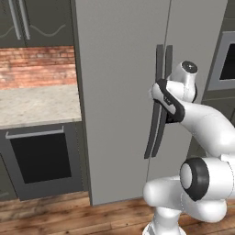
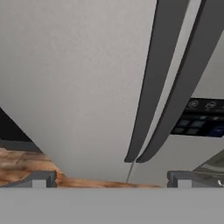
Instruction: Retrieve the sausage and cheese from the fridge and place them on the cutting board on the counter.
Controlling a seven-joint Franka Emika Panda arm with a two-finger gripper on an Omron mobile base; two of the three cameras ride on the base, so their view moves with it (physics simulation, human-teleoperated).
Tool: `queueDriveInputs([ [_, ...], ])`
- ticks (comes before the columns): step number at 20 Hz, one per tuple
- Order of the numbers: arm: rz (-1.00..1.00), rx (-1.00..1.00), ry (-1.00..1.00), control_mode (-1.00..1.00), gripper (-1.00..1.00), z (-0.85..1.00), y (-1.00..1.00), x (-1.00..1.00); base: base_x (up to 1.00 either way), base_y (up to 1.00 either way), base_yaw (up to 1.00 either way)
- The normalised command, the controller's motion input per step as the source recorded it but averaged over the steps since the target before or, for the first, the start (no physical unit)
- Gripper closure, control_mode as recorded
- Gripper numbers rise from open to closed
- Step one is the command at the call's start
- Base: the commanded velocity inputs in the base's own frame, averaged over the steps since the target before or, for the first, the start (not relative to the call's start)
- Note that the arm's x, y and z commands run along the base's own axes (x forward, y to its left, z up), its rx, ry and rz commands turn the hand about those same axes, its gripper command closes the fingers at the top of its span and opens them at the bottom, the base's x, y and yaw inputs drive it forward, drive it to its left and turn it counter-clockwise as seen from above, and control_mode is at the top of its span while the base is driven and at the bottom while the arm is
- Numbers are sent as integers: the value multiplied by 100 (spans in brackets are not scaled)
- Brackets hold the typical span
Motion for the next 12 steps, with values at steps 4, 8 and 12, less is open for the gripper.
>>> queueDriveInputs([
  [4, -9, 0, 1, -100, -100, -7, -19, 19, 0, 0, 0],
  [8, -9, 0, 5, -100, -100, -19, -21, 24, 0, 0, 0],
  [12, -8, 1, 2, -100, -100, -22, -29, 23, 0, 0, 0],
])
